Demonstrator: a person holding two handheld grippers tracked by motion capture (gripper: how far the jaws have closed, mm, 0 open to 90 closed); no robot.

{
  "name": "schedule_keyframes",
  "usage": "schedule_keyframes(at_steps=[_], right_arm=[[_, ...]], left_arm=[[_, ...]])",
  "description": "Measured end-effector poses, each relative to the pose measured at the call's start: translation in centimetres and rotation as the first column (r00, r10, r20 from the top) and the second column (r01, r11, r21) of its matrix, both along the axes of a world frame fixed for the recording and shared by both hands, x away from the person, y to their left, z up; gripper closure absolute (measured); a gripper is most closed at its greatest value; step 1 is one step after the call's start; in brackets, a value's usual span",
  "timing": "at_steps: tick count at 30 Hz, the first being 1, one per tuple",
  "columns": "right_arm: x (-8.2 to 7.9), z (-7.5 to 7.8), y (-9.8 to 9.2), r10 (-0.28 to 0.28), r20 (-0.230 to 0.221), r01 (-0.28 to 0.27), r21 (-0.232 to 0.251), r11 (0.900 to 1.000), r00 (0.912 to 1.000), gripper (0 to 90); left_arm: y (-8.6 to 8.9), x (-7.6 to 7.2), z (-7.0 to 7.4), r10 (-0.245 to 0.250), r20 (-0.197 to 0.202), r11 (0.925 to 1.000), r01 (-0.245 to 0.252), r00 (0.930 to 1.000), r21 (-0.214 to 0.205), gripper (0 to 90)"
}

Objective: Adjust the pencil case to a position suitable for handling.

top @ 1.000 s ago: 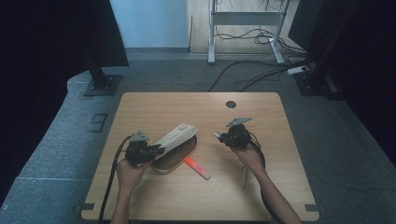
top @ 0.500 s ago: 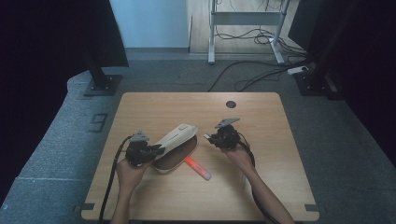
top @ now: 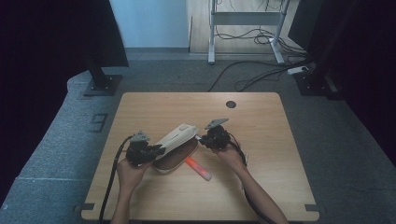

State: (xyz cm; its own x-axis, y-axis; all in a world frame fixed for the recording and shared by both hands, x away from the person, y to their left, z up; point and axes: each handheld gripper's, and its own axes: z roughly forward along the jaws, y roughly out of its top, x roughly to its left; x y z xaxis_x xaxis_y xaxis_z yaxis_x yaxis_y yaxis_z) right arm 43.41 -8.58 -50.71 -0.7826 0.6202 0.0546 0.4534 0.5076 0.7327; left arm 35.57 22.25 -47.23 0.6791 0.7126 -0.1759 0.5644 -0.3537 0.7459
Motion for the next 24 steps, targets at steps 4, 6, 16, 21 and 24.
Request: schedule_keyframes(at_steps=[4, 6, 16, 21, 24], right_arm=[[0.2, -0.2, 0.8, 0.008, -0.006, -0.008, -0.002, 1.0000, 0.9999, 71.6], [0.3, -0.4, 1.2, 0.012, -0.005, -0.012, -0.004, 0.9999, 0.9999, 71.6], [0.9, -1.2, 3.1, 0.027, 0.001, -0.027, -0.025, 0.9993, 0.9996, 71.6], [1.3, -1.6, 3.6, 0.027, -0.003, -0.027, -0.020, 0.9994, 0.9996, 71.6], [1.5, -1.9, 4.1, 0.020, 0.003, -0.020, -0.025, 0.9995, 0.9998, 71.6]], left_arm=[[0.0, 0.0, 0.0, 0.000, -0.001, 1.0000, 0.000, 1.0000, -0.001, 74.8], [0.0, 0.0, 0.0, -0.002, 0.000, 1.0000, 0.002, 1.0000, -0.002, 74.8], [-0.1, 0.0, -0.1, -0.004, -0.002, 1.0000, 0.004, 1.0000, -0.005, 74.7], [-0.2, 0.1, -0.1, -0.007, -0.004, 0.9999, 0.007, 1.0000, -0.008, 74.8], [-0.2, 0.1, -0.1, -0.009, -0.005, 0.9999, 0.009, 0.9999, -0.009, 74.7]])
